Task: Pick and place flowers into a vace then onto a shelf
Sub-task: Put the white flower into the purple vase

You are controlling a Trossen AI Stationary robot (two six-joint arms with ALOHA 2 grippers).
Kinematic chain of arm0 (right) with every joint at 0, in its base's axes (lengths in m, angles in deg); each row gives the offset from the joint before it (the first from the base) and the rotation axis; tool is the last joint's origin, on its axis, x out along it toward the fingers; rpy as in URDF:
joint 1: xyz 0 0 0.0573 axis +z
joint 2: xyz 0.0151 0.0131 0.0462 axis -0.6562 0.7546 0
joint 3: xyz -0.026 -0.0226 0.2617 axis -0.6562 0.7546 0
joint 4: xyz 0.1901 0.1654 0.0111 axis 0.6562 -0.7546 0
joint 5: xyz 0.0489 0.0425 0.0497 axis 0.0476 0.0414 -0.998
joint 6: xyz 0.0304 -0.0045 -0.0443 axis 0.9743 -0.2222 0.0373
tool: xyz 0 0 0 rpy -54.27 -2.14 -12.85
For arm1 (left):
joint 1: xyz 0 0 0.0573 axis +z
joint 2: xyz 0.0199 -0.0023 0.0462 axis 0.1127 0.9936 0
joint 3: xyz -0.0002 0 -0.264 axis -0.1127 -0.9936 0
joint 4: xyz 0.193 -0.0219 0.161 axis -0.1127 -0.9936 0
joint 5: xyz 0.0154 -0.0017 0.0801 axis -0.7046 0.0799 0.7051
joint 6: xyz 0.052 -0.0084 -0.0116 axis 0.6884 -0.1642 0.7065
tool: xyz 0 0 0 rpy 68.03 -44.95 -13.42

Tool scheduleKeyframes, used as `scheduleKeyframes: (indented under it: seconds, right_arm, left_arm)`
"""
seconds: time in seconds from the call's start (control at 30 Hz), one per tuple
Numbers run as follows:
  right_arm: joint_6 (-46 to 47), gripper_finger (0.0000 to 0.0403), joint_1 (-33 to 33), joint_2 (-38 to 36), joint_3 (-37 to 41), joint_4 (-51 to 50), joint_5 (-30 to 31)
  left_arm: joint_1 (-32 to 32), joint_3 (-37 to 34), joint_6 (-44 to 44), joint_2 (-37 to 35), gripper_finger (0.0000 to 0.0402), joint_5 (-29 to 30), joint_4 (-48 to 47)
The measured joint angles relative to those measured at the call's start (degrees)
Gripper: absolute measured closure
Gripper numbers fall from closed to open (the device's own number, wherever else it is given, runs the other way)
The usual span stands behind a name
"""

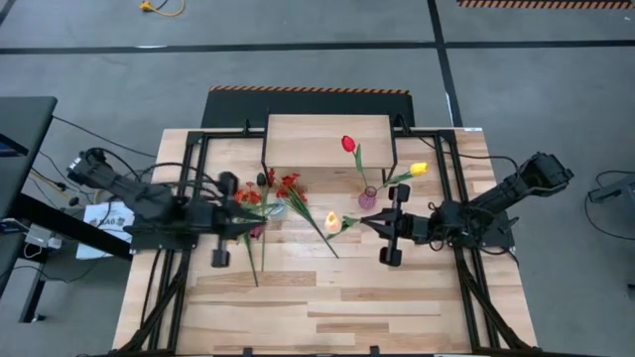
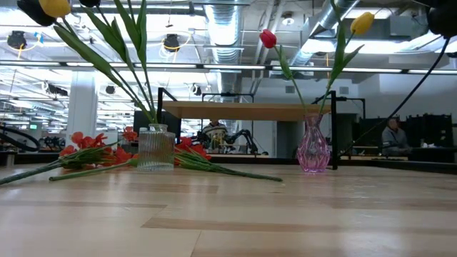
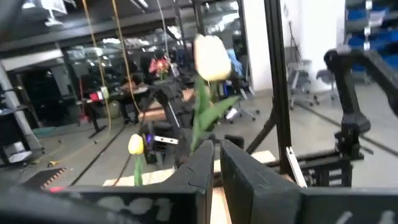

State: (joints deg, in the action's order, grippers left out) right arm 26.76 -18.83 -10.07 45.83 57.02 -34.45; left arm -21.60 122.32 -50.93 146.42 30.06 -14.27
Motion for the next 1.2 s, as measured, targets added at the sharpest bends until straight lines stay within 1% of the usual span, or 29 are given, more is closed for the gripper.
scheduleKeyframes:
  seconds: [0.1, 0.27, 0.33, 0.5, 0.6, 0.7, 0.77, 0.83, 1.0, 1.2]
  right_arm:
    - [0.0, 0.0403, -0.8, 0.0, 0.0, 0.1, 0.0]
    - [0.5, 0.0403, -2.3, 0.0, 0.0, 0.4, 0.0]
    - [0.8, 0.0403, -2.6, 0.0, 0.0, 0.5, 0.0]
    - [1.0, 0.0403, -2.8, 0.0, 0.0, 1.1, -1.0]
    - [1.0, 0.0403, -2.8, 0.1, 0.0, 2.8, -1.9]
    - [0.6, 0.0403, -3.4, 2.7, 0.0, 8.1, -2.1]
    - [0.5, 0.0403, -4.4, 5.7, -0.5, 13.4, -2.1]
    - [0.6, 0.0403, -5.9, 8.9, -2.6, 16.2, -2.1]
    - [1.0, 0.0403, -8.5, 15.7, -10.2, 15.8, -2.3]
    - [-1.3, 0.0403, -7.6, 21.7, -17.1, 15.1, -2.6]
  left_arm:
    - [2.2, 1.8, -1.1, 3.6, 0.0386, -3.2, -0.9]
    - [7.2, 5.2, -5.4, 8.1, 0.0386, -15.5, 0.0]
    - [9.2, 6.4, -7.2, 9.8, 0.0386, -18.0, -0.3]
    - [13.0, 8.7, -9.4, 12.0, 0.0386, -18.8, 0.2]
    - [14.5, 9.1, -9.7, 13.3, 0.0386, -21.7, -0.1]
    - [15.3, 9.4, -9.7, 14.3, 0.0386, -24.5, 1.0]
    - [15.6, 9.4, -9.7, 15.3, 0.0386, -24.9, 1.5]
    - [15.9, 9.3, -9.4, 16.0, 0.0386, -24.9, 1.4]
    - [15.9, 9.3, -7.6, 15.9, 0.0386, -24.7, 2.3]
    - [15.9, 9.3, -7.2, 15.9, 0.0386, -24.4, 1.7]
